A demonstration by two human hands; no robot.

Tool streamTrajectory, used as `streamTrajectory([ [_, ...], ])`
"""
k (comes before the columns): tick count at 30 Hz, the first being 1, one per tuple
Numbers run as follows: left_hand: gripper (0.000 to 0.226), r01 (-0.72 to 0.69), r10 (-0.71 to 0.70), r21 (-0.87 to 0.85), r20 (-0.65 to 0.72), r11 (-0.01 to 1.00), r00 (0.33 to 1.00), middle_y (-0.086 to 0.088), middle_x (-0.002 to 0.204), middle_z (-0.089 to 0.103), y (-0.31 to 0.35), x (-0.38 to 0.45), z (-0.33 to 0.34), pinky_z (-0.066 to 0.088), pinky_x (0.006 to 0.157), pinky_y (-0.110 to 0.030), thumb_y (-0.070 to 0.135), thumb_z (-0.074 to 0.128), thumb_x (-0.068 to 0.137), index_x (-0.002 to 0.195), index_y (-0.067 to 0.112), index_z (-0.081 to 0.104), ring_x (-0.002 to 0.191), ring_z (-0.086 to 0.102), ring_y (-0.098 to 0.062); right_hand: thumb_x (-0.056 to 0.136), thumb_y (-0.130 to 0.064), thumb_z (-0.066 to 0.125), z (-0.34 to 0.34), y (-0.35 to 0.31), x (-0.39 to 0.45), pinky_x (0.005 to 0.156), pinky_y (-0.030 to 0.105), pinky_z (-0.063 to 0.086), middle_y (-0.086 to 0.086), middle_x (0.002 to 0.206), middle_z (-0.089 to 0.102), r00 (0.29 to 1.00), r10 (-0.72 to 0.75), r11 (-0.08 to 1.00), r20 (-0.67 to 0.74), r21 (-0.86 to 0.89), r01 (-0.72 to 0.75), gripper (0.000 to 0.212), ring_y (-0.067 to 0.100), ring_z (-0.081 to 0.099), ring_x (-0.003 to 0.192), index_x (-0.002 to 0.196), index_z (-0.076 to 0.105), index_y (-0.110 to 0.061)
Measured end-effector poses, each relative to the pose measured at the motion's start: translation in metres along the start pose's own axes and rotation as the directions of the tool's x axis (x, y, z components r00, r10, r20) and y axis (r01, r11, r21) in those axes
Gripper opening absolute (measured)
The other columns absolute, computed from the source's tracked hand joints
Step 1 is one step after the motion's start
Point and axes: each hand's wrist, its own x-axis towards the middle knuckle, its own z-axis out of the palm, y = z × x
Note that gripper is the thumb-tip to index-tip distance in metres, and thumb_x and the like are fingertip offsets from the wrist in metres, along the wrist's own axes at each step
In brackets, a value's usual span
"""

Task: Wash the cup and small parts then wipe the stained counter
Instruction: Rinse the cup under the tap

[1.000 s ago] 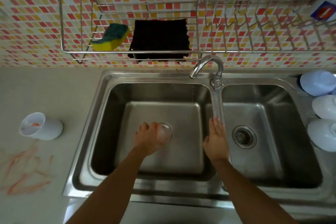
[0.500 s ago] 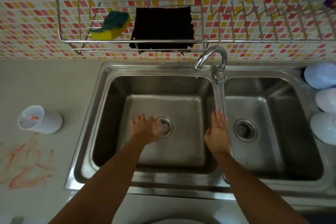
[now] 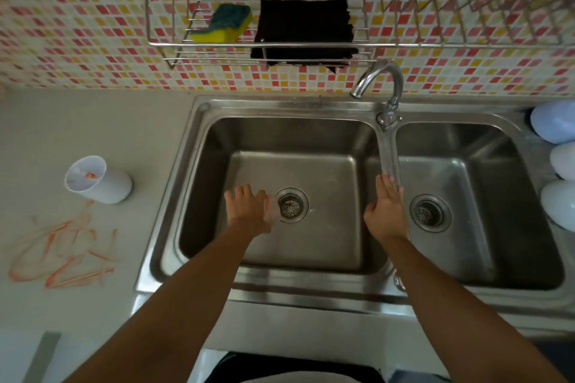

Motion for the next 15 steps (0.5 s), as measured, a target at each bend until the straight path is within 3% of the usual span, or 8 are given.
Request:
streamTrajectory([
  [4,0.086,0.016,-0.024,-0.149,-0.051,0.989,0.998,-0.01,0.134,0.04,-0.019,-0.018,0.004,0.034,0.098,-0.046,0.061,0.07,0.066,0.137,0.028,0.033,0.122,0.041,-0.029,0.093,-0.018,0.052,-0.001,-0.016,-0.014,0.117,0.035,0.003,0.008,0.16,0.014,0.992,0.076,0.994,0.101,0.068,-0.083,0.071,0.024,0.007,0.148,0.153,0.014,-0.013],
  [8,0.083,0.007,-0.059,-0.383,-0.126,0.924,0.99,-0.007,0.133,0.042,-0.041,-0.033,0.002,0.033,0.101,-0.05,0.063,0.069,0.068,0.134,0.029,0.033,0.122,0.044,-0.03,0.095,-0.024,0.055,0.003,-0.063,-0.039,0.117,0.04,0.021,0.006,0.159,0.021,0.992,0.007,0.974,0.126,0.225,-0.035,0.065,0.026,0.02,0.145,0.151,0.023,-0.017],
  [11,0.077,-0.034,-0.093,-0.561,-0.197,0.827,0.976,-0.004,0.13,0.044,-0.061,-0.044,-0.009,0.031,0.105,-0.051,0.065,0.064,0.072,0.133,0.029,0.035,0.122,0.045,-0.028,0.096,-0.023,0.055,-0.01,-0.121,-0.04,0.113,0.028,0.023,0.008,0.153,0.034,0.995,-0.096,0.947,-0.028,0.306,0.1,0.055,0.023,0.031,0.141,0.146,0.036,-0.014],
  [15,0.083,-0.123,-0.09,-0.649,-0.285,0.751,0.954,-0.003,0.135,0.042,-0.095,-0.049,-0.023,0.029,0.11,-0.05,0.057,0.066,0.072,0.14,0.026,0.03,0.126,0.043,-0.026,0.098,-0.024,0.05,-0.055,-0.21,-0.037,0.107,0.021,0.027,0.0,0.146,0.044,0.946,-0.192,0.891,-0.263,0.357,0.28,0.045,0.012,0.038,0.135,0.142,0.044,-0.017],
])
